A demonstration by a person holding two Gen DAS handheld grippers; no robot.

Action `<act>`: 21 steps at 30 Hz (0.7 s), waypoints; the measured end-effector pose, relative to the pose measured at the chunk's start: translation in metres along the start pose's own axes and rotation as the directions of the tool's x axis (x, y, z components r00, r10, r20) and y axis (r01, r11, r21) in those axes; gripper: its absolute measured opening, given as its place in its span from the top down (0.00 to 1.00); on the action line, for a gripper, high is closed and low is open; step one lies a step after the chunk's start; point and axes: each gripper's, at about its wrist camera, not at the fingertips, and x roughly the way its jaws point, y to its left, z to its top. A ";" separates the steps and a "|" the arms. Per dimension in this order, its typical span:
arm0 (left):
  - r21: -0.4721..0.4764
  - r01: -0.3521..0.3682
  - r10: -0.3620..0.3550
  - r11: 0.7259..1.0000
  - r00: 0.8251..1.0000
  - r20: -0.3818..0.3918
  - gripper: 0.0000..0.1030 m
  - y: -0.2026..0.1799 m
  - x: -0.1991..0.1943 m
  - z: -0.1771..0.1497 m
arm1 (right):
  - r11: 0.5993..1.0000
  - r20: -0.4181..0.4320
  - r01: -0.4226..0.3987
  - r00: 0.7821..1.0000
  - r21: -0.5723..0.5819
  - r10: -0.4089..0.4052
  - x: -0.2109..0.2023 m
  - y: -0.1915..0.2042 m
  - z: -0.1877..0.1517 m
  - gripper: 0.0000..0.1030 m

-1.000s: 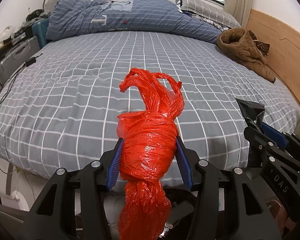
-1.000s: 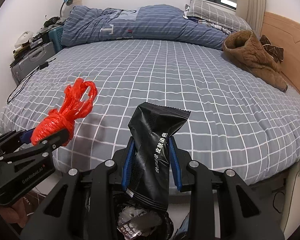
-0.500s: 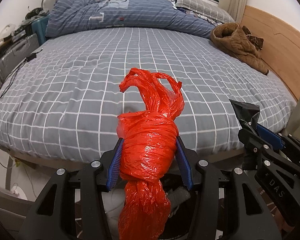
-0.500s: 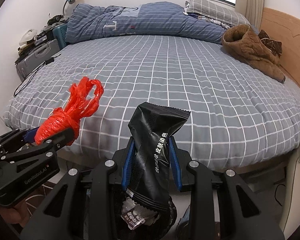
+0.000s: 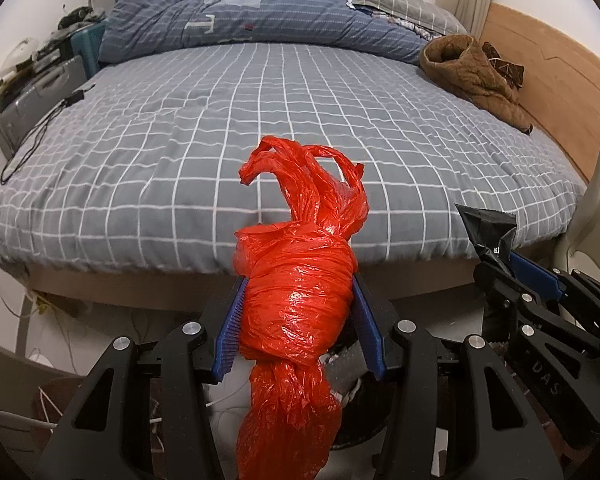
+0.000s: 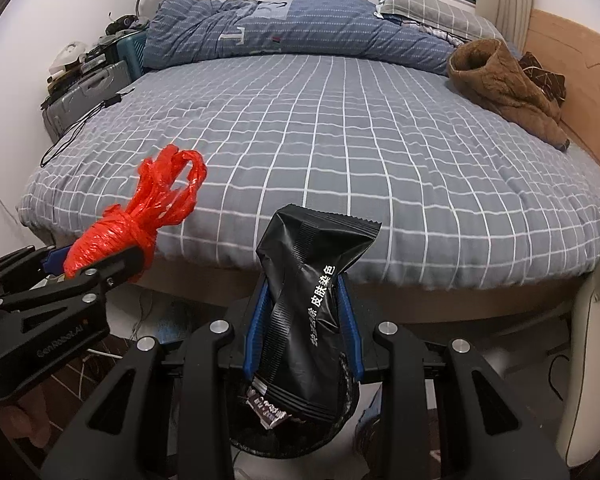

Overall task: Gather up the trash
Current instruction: 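Carry the red bag and black packet with both tools over the bin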

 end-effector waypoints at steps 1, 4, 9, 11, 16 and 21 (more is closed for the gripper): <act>0.001 -0.002 0.002 1.000 1.000 -0.001 0.52 0.000 -0.004 -0.003 | 1.000 -0.002 -0.001 1.000 -0.001 0.001 -0.003 0.001 -0.004 0.69; -0.003 -0.003 0.003 1.000 1.000 -0.010 0.52 0.000 -0.010 -0.012 | 1.000 -0.013 -0.002 1.000 -0.005 0.001 -0.009 0.003 -0.013 0.69; -0.007 -0.001 0.001 1.000 0.999 -0.043 0.52 -0.002 -0.015 -0.030 | 1.000 -0.042 -0.002 0.999 -0.015 0.001 -0.013 0.007 -0.030 0.69; -0.007 0.001 -0.001 1.000 0.998 -0.062 0.52 -0.004 -0.014 -0.039 | 1.000 -0.053 -0.002 0.999 -0.015 0.001 -0.014 0.009 -0.037 0.69; 0.000 0.005 -0.005 1.000 0.995 -0.100 0.52 -0.008 -0.004 -0.055 | 1.000 -0.075 0.002 0.997 -0.011 -0.003 -0.005 0.007 -0.049 0.69; 0.008 0.007 -0.006 1.000 0.989 -0.146 0.52 -0.014 0.020 -0.070 | 1.000 -0.124 0.014 0.992 -0.014 -0.016 0.023 0.003 -0.065 0.69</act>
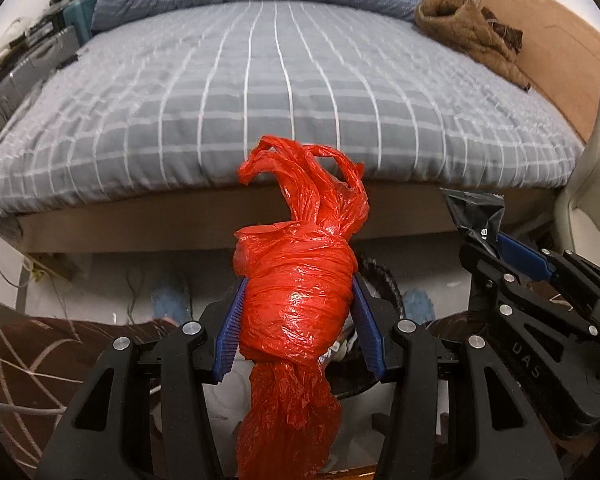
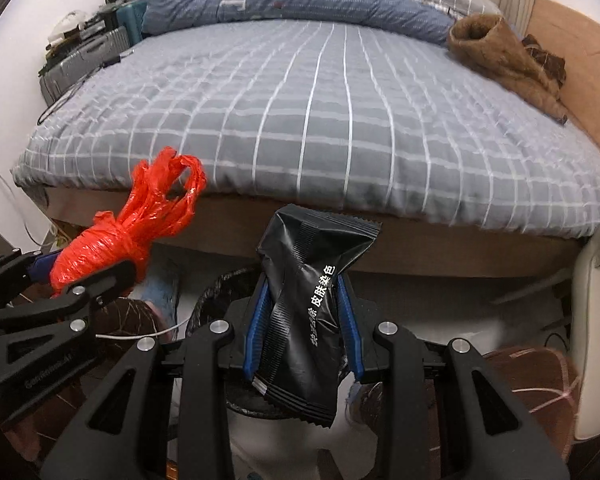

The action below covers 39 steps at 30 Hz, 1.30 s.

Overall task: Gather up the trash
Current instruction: 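Carry the red bag and black packet with both tools over the bin, then open both tools to drop the red bag and black packet into the bin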

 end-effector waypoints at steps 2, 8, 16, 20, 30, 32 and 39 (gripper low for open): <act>-0.004 -0.001 0.000 1.000 1.000 -0.030 0.52 0.000 0.016 -0.005 | 1.000 -0.026 -0.008 1.000 0.001 0.008 0.013 -0.002 -0.006 0.69; -0.004 -0.001 0.000 1.000 0.996 -0.086 0.52 -0.003 0.055 -0.007 | 1.000 -0.086 -0.023 0.996 0.001 0.023 0.047 -0.009 -0.009 0.69; 0.043 0.005 0.001 0.999 0.990 -0.144 0.52 -0.020 0.110 0.002 | 1.000 -0.141 -0.020 0.990 0.013 0.021 0.081 -0.017 -0.008 0.69; 0.054 0.015 -0.007 0.998 0.988 -0.155 0.51 -0.024 0.125 0.008 | 0.999 -0.150 -0.014 0.988 0.033 0.019 0.089 -0.024 -0.008 0.69; 0.054 0.012 -0.004 0.998 0.989 -0.150 0.24 -0.017 0.136 0.003 | 0.999 -0.175 -0.012 0.984 0.034 0.018 0.104 -0.021 -0.013 0.69; 0.048 0.000 0.007 0.999 0.990 -0.144 0.19 -0.010 0.136 0.003 | 0.999 -0.177 -0.014 0.984 0.029 0.019 0.108 -0.018 -0.011 0.69; 0.016 -0.047 0.048 0.999 0.993 -0.109 0.09 0.022 0.131 0.005 | 0.999 -0.175 -0.035 0.984 0.010 0.036 0.114 -0.002 -0.004 0.69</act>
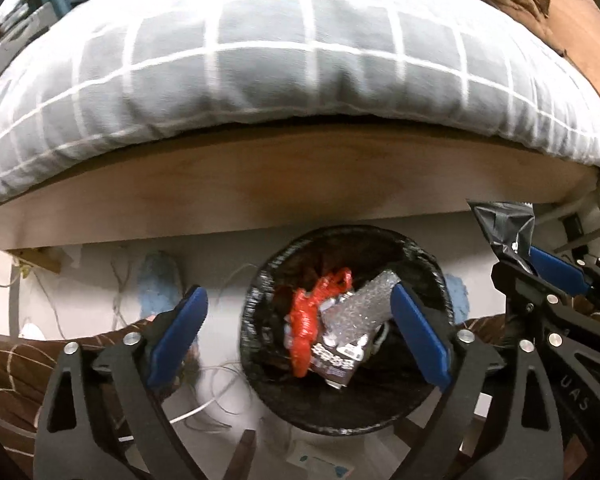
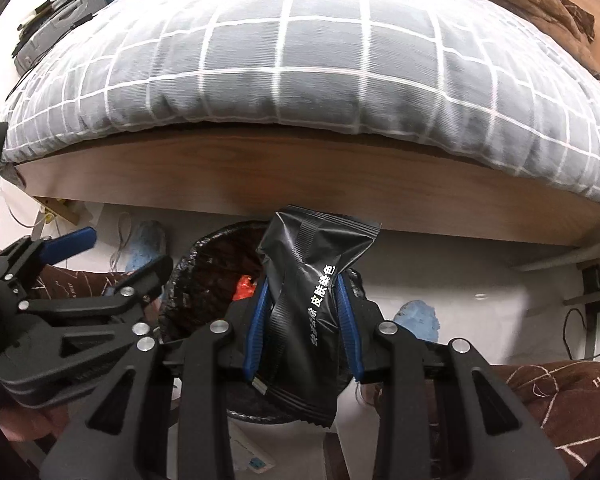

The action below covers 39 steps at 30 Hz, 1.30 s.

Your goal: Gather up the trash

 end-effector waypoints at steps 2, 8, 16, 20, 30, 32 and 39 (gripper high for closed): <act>-0.011 -0.020 0.020 1.000 1.000 0.019 0.07 0.012 -0.005 0.000 | 1.000 0.002 -0.003 1.000 -0.008 0.003 0.001 0.008 0.003 0.69; -0.056 -0.037 0.038 0.998 0.999 0.027 0.06 0.040 -0.011 -0.002 | 0.999 -0.010 -0.030 1.000 -0.028 0.029 0.009 0.027 0.009 0.69; -0.094 -0.049 0.052 0.994 0.998 0.024 0.06 0.063 -0.019 -0.005 | 0.997 -0.016 -0.038 0.999 -0.065 0.037 0.010 0.042 0.010 0.61; -0.110 -0.049 0.051 0.993 0.998 0.021 0.06 0.071 -0.019 -0.007 | 0.998 -0.017 -0.027 1.000 -0.065 0.026 0.007 0.038 0.013 0.51; -0.132 -0.011 0.016 0.991 0.999 0.040 0.06 0.073 -0.027 -0.007 | 0.998 0.013 -0.004 1.000 -0.067 0.005 0.002 0.039 0.013 0.28; -0.131 -0.005 0.012 0.991 0.999 0.052 0.06 0.071 -0.033 -0.005 | 0.999 0.023 -0.003 1.000 -0.053 0.004 -0.002 0.035 0.014 0.25; -0.124 -0.002 0.014 0.992 0.995 0.100 0.06 0.060 -0.057 0.003 | 0.999 0.099 0.032 0.995 -0.011 -0.030 -0.033 0.023 0.023 0.10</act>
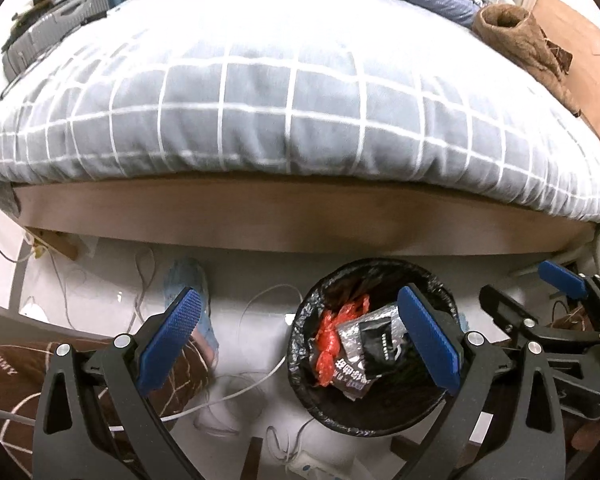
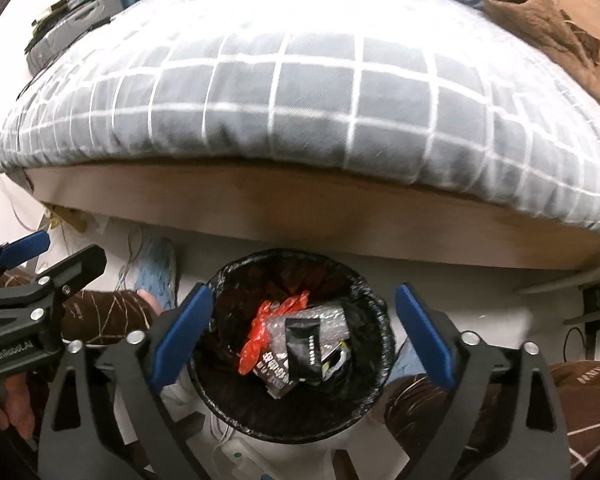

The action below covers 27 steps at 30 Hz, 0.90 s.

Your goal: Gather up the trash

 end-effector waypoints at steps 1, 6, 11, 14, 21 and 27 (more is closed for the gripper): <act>0.008 0.000 0.000 1.000 1.000 0.011 0.06 -0.004 -0.006 0.002 | 1.000 0.015 0.007 1.000 0.004 -0.008 -0.007 -0.002 0.001 0.09; 0.039 0.011 -0.014 0.999 0.996 0.085 0.06 -0.019 -0.041 0.021 | 0.998 0.092 0.047 0.994 0.049 -0.052 -0.048 -0.018 0.014 0.07; 0.054 0.023 -0.031 0.998 0.987 0.159 0.06 -0.027 -0.087 0.036 | 0.993 0.200 0.092 0.974 0.069 -0.104 -0.110 -0.028 0.025 0.07; 0.063 0.026 -0.038 0.998 0.979 0.200 0.06 -0.031 -0.115 0.037 | 0.992 0.254 0.087 0.961 0.088 -0.107 -0.144 -0.033 0.025 0.07; 0.086 0.045 -0.066 0.995 0.961 0.269 0.06 -0.041 -0.177 0.025 | 0.990 0.335 0.095 0.934 0.105 -0.126 -0.204 -0.032 0.015 0.07; 0.110 0.030 -0.060 0.993 0.960 0.275 0.06 -0.045 -0.202 0.011 | 0.989 0.354 0.086 0.927 0.121 -0.124 -0.233 -0.033 -0.002 0.07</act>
